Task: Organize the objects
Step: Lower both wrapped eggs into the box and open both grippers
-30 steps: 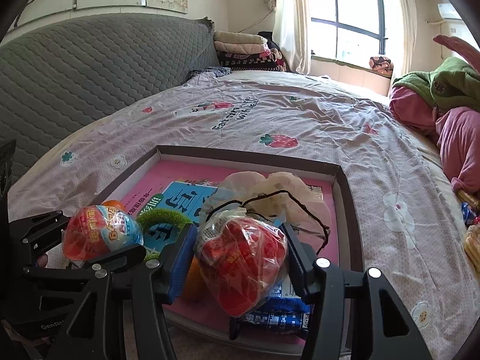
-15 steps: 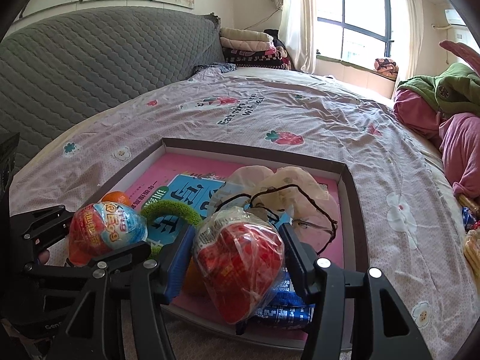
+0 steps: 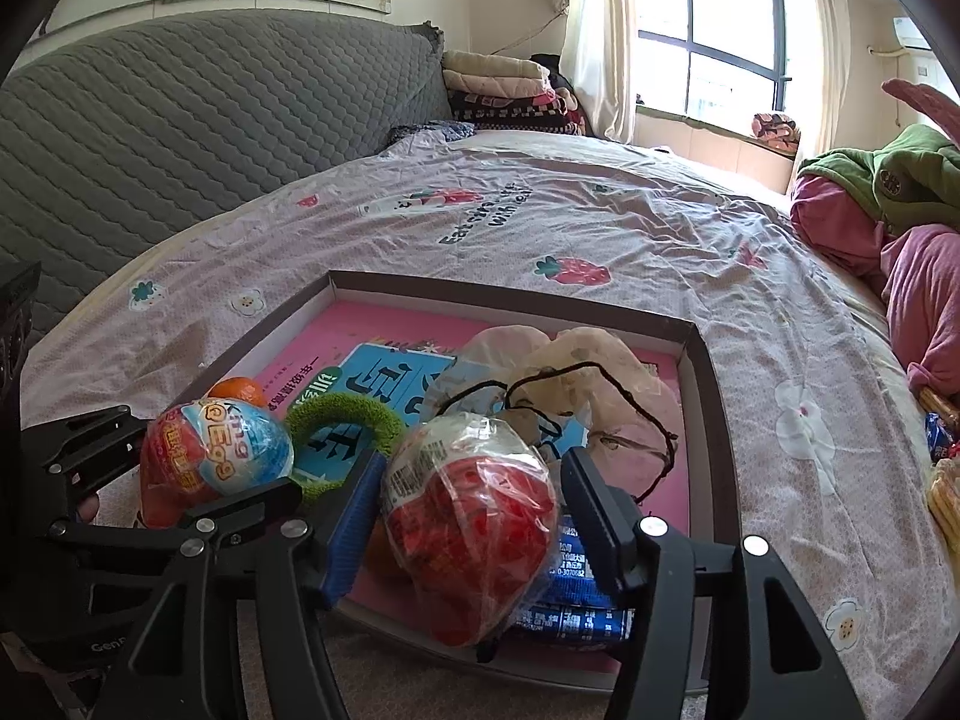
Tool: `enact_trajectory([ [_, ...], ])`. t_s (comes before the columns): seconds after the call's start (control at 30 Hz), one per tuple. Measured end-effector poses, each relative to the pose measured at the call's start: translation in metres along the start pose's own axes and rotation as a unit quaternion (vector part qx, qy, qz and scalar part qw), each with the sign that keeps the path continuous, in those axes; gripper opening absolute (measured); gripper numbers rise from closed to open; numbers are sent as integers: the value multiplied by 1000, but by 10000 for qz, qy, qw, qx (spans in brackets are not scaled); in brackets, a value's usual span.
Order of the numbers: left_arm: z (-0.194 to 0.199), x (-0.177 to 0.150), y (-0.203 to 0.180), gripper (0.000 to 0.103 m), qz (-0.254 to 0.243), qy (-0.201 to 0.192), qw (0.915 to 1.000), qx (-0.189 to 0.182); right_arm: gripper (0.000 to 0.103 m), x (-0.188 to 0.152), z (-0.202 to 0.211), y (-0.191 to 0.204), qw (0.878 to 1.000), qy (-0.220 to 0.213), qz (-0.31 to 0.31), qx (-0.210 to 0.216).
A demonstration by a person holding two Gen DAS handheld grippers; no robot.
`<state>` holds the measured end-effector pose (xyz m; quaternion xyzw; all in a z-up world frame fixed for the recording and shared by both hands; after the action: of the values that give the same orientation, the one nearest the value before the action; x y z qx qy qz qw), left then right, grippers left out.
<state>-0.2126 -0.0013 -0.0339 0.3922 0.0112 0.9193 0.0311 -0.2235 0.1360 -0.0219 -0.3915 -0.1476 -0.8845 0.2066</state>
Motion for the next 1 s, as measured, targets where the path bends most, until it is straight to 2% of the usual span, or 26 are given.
enact_trajectory([
  [0.6,11,5,2,68,72,-72,9999,109,64,4,8,0,9999,-107,-38,-6],
  [1.0,31,16,2,72,167,-236,9995,150,65,10,25,-7,9992,-376,-151,-21],
])
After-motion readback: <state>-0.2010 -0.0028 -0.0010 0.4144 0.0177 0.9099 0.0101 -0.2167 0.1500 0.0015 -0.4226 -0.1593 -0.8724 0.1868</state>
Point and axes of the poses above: each gripper's, at about its wrist camera, not at the fingertips, and z roughly against the way its jaws point, y to its left, x to its top, the point moved 1 cm from there along -z, roughly the way its jaws point, and after that the axes turned 8 degrees about x, right-handed, at the moved point
